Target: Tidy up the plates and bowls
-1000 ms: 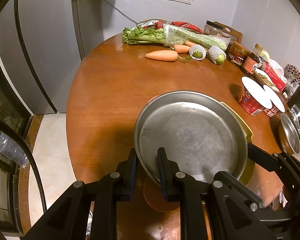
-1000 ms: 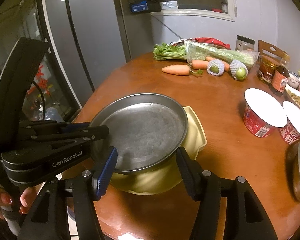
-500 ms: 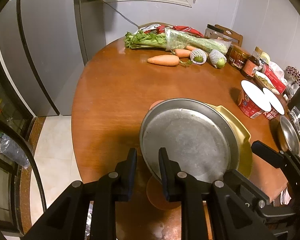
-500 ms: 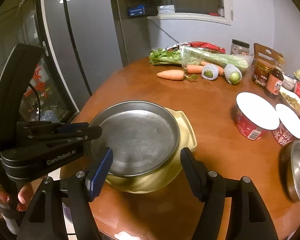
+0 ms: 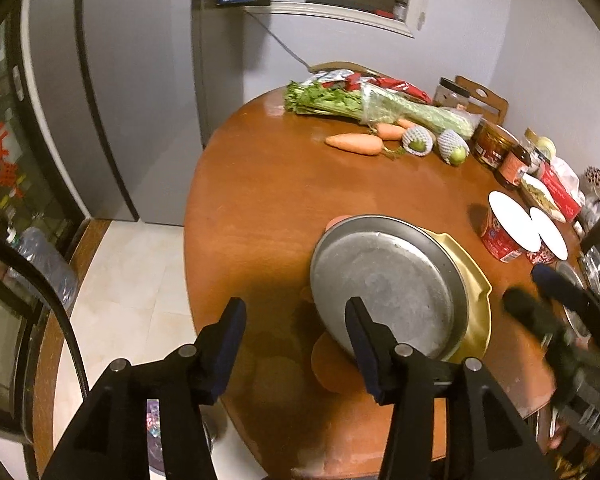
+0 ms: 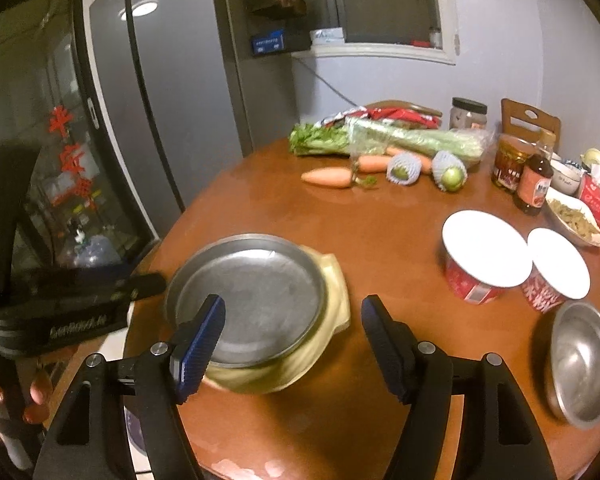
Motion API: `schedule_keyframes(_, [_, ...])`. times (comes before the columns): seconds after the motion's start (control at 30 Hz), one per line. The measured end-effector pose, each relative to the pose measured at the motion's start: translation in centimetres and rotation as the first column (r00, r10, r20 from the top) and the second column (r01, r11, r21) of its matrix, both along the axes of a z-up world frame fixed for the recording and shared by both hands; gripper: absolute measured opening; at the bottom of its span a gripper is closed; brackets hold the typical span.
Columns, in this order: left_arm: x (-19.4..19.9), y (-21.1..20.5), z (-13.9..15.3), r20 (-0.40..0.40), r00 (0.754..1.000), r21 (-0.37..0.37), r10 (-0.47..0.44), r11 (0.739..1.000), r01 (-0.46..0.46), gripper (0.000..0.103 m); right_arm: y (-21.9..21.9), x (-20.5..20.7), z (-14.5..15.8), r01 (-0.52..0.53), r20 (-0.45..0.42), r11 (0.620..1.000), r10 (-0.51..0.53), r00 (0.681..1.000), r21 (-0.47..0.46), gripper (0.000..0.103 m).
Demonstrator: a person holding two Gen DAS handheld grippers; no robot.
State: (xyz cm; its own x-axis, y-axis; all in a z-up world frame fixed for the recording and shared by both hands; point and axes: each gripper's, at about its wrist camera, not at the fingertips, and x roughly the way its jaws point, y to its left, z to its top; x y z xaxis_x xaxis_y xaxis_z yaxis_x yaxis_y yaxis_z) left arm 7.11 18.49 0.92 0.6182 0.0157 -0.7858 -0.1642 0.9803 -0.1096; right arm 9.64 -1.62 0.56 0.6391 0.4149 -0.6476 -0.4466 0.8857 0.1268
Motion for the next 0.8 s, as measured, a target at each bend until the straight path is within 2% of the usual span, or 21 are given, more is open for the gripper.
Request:
schedule_keyframes(0.17, [-1.6, 0.2, 0.8, 0.026, 0.997, -0.019, 0.066, 0.998, -0.066, 0.057, -2.2, 1.5, 1.1, 0.020, 0.005, 0.999, -0.020, 1.000, 0.037, 0.073])
schedule_keyframes(0.27, [-2.2, -0.1, 0.6, 0.031, 0.994, -0.047, 0.104, 0.994, -0.103, 0.060, -2.9, 2.5, 0.6, -0.012, -0.045, 0.999, 0.014, 0.999, 0.045, 0.074])
schedule_keyframes(0.4, [-2.4, -1.1, -0.3, 0.012, 0.994, -0.077, 0.112, 0.991, -0.111, 0.060, -3.0, 3.0, -0.3, -0.032, -0.058, 0.999, 0.033, 0.998, 0.019, 0.074])
schedule_keyframes(0.63, [-3.2, -1.2, -2.6, -0.019, 0.986, -0.194, 0.167, 0.967, -0.167, 0.060, -2.1, 4.1, -2.5, -0.100, -0.106, 0.995, 0.100, 0.989, 0.004, 0.074])
schedule_keyframes(0.8, [-3.1, -1.8, -3.6, -0.049, 0.990, -0.242, 0.133, 0.960, -0.141, 0.060, -1.5, 5.5, -3.5, -0.128, -0.136, 0.992, 0.128, 0.982, 0.009, 0.074])
